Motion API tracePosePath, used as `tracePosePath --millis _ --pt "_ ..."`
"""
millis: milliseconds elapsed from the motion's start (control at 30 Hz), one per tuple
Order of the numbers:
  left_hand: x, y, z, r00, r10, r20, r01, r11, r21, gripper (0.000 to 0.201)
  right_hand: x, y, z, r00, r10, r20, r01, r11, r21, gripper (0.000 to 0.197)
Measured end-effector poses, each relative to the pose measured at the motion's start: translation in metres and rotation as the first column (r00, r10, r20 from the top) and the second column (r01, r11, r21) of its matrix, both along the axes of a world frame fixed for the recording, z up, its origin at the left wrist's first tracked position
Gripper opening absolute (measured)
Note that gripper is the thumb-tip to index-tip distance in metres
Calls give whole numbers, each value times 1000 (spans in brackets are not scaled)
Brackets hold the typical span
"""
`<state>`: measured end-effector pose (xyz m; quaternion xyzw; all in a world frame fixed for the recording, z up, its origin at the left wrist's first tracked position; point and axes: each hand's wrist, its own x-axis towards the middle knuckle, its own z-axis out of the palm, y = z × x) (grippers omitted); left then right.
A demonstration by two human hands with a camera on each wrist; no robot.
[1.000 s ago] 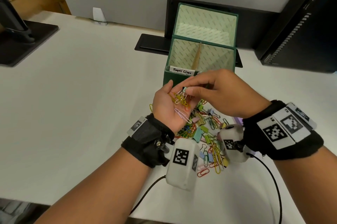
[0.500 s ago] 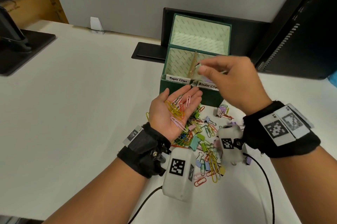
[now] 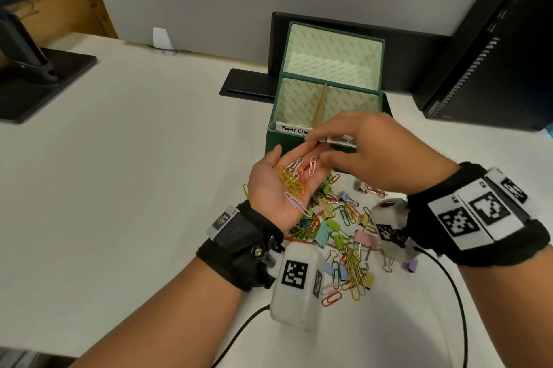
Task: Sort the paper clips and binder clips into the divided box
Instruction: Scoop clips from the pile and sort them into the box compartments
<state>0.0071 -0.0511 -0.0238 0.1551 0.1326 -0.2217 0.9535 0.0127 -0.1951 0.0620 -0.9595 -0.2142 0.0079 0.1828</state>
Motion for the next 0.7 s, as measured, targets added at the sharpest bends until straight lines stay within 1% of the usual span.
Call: tracePosePath --millis 67,167,233,300,367,400,500,600,633,700 --pt "-2 -1 1 1000 -7 18 6 1000 19 57 -6 9 -2 999 -7 -48 5 999 -53 25" --pt "-4 -3 0 1000 -7 12 7 999 46 59 -13 23 -7 995 -84 -47 80 994 -75 19" --pt "-3 -3 -2 1000 0 10 -1 998 67 59 -18 33 -10 995 -92 -49 87 991 -102 19" --pt "-2 -3 -4 1000 11 -15 -10 996 86 59 -18 41 -16 995 -99 -9 96 975 -200 23" --pt "-1 -3 -6 1000 10 -24 -8 995 97 64 -16 48 -25 993 -105 47 114 950 -292 27" --pt "-1 -3 -7 1000 13 -25 -11 996 87 65 -15 50 -29 992 -114 59 127 948 -291 25" --pt "-2 -4 -7 998 37 -43 -34 996 84 65 -13 56 -33 985 -158 67 168 961 -218 19" --pt "-3 -4 -6 996 31 -80 -27 998 51 48 -13 60 -35 984 -177 34 180 976 -124 19" --pt "-4 -3 -4 996 28 -82 -25 999 43 46 -13 61 -35 983 -180 23 181 979 -97 20" --pt "-5 -3 -4 997 27 -74 -24 999 47 50 -14 62 -36 983 -184 -10 183 983 -34 22"
